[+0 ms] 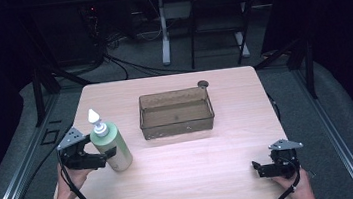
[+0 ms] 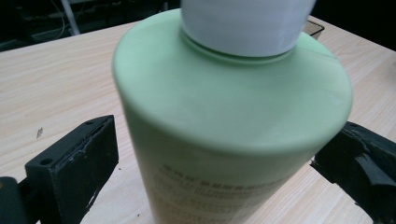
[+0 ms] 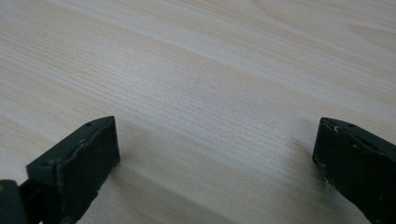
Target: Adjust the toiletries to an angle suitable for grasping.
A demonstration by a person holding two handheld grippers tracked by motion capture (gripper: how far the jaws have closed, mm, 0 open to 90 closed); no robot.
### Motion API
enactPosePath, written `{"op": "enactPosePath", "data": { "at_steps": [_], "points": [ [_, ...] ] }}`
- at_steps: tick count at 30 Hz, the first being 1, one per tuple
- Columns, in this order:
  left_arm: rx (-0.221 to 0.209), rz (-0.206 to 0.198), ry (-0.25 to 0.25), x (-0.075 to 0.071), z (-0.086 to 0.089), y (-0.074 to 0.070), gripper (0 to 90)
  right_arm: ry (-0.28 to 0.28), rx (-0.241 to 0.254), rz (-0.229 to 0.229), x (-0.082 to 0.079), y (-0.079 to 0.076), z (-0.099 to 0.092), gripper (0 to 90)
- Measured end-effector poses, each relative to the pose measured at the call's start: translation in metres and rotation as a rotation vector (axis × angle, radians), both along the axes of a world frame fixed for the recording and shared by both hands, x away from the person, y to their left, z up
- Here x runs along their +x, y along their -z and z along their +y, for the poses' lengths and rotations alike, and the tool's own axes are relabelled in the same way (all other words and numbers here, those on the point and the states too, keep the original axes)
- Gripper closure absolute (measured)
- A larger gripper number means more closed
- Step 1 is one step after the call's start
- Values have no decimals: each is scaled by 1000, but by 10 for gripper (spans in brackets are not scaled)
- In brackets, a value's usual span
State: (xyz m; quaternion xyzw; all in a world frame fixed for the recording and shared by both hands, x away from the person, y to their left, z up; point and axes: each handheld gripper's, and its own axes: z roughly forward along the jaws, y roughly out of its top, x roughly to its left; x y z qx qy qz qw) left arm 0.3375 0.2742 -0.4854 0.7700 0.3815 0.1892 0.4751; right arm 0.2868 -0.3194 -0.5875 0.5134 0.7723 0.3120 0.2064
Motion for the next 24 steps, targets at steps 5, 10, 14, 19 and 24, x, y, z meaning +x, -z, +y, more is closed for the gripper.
{"op": "enactPosePath", "data": {
  "at_steps": [5, 10, 14, 19, 24],
  "points": [
    [-7, -17, -19, 2, -6, 5, 2, 1, 3, -1, 0, 0, 0, 0],
    [-30, -35, -54, 3, -7, 7, 26, 2, 4, -2, 0, 0, 0, 0],
    [-43, -47, -52, 3, -7, 7, 66, 2, 4, -3, 0, 0, 0, 0],
    [-53, -70, -48, 2, -8, 8, 98, 5, 5, -4, 0, 0, 0, 0],
    [-70, -90, -57, 5, -12, 8, 96, 8, 3, -5, 0, 0, 0, 0]
  ]
}}
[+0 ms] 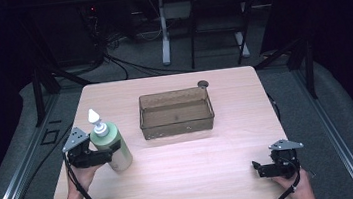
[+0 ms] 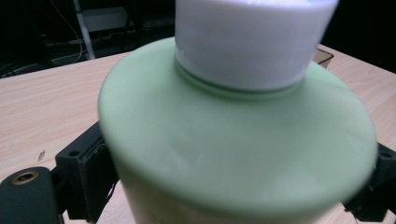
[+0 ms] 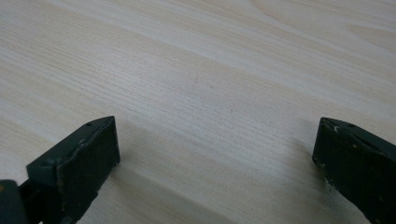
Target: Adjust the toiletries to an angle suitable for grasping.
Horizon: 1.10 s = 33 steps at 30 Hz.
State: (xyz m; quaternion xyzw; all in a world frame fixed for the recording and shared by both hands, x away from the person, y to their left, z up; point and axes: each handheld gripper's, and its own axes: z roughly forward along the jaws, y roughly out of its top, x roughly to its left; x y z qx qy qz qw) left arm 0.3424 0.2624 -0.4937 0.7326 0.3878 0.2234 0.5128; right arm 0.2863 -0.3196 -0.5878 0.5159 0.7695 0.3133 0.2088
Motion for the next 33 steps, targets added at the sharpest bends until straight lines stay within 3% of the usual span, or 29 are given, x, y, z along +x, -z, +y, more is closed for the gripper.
{"op": "enactPosePath", "data": {
  "at_steps": [6, 33],
  "points": [
    [12, -15, -14, 0, -3, 0, 108, 1, -4, 2, 0, 0, 0, 0],
    [36, -42, 28, -3, -7, -7, 120, 0, 2, -4, 0, 0, 0, 0]
  ]
}}
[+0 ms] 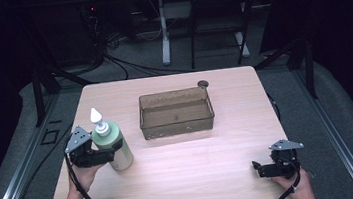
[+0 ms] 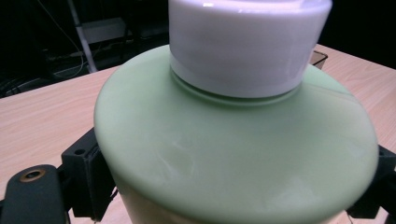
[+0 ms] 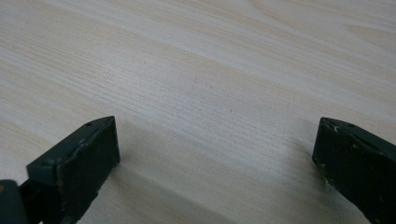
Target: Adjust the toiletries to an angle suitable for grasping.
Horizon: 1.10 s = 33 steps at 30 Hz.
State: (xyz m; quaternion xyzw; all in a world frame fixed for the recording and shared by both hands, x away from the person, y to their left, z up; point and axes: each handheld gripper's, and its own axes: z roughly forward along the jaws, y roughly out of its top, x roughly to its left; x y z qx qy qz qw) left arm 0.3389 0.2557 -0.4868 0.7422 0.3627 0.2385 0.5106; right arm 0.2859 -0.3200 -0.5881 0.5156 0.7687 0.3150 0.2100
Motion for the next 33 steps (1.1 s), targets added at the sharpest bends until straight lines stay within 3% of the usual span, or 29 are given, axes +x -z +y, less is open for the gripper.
{"op": "enactPosePath", "data": {
  "at_steps": [20, 33],
  "points": [
    [11, -22, 63, -10, -18, -12, 120, 4, 2, -5, 0, 1, 0, 0],
    [13, -35, 119, -18, -38, -15, 120, 7, 1, -5, -1, 0, -1, 0]
  ]
}}
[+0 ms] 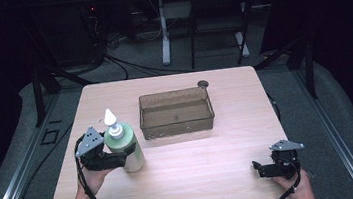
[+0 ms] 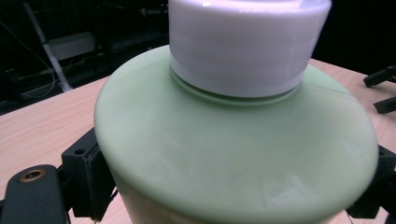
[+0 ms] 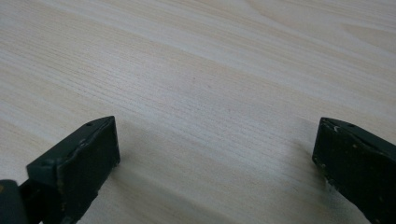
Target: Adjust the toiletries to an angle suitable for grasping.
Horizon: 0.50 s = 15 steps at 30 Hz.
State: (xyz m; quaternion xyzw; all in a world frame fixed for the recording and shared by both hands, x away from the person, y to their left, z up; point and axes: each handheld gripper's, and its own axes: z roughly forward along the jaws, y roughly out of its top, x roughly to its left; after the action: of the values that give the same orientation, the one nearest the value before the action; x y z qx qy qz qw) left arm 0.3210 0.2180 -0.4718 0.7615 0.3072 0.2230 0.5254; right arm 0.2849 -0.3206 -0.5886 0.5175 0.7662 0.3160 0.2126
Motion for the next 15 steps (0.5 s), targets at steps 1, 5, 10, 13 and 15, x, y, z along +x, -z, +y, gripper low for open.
{"op": "enactPosePath", "data": {
  "at_steps": [1, 5, 10, 13, 15],
  "points": [
    [0, 1, 2, -1, -2, 0, 120, 0, 0, 0, 0, 0, 0, 0],
    [4, 0, 19, -4, -10, 2, 120, 0, 0, 0, 0, 0, 0, 0],
    [-1, -3, 38, -7, -17, 3, 120, -1, 1, 0, 0, 0, 0, 0],
    [0, -5, 41, -8, -21, 3, 120, 0, 2, -1, 0, 0, 0, 0],
    [-1, -3, 48, -10, -25, 5, 120, 0, 2, -1, 0, 0, 0, 0]
  ]
}}
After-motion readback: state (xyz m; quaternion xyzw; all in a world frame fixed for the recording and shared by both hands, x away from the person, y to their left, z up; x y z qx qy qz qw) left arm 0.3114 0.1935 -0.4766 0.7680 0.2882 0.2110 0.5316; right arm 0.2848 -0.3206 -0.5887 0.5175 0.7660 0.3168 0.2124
